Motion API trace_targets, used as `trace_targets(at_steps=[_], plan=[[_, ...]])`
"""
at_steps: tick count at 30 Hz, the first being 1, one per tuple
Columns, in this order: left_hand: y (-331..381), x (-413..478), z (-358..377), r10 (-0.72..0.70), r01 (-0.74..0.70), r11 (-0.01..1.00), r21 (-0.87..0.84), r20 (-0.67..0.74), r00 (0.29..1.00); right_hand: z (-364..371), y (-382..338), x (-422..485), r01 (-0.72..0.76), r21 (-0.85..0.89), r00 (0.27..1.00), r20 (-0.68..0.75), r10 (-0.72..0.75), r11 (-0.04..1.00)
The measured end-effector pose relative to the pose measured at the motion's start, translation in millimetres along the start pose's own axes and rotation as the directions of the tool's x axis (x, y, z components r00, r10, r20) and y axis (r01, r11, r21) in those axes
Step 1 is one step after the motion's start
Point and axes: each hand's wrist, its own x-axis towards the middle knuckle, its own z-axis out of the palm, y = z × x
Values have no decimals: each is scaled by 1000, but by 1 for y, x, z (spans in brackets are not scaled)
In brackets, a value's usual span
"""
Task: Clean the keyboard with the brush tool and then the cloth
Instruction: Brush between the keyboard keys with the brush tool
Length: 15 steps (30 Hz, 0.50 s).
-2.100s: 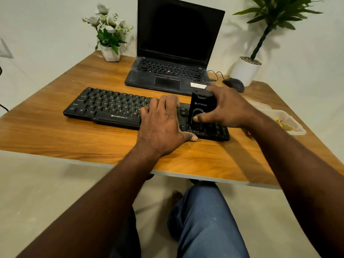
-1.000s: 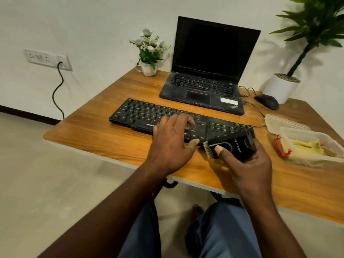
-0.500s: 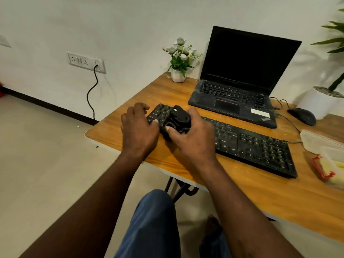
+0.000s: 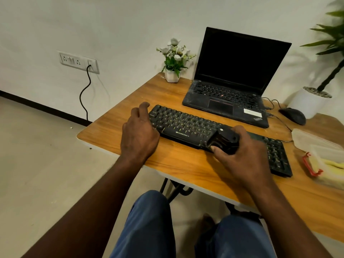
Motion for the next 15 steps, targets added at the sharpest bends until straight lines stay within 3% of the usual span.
trace_targets(at_steps=[4,9,15], plan=[[-1,-2,-5,-72,70,987,-144,-10,997,-3,-9,7,13,86,1000,-25,-11,996],[-7,0,-7,-117,114,980,-163,-11,993,32,-71,65,146,219,977,119,-175,965],[-13,5,-3,-130,128,975,-184,4,992,91,-119,163,285,92,919,256,-299,954]])
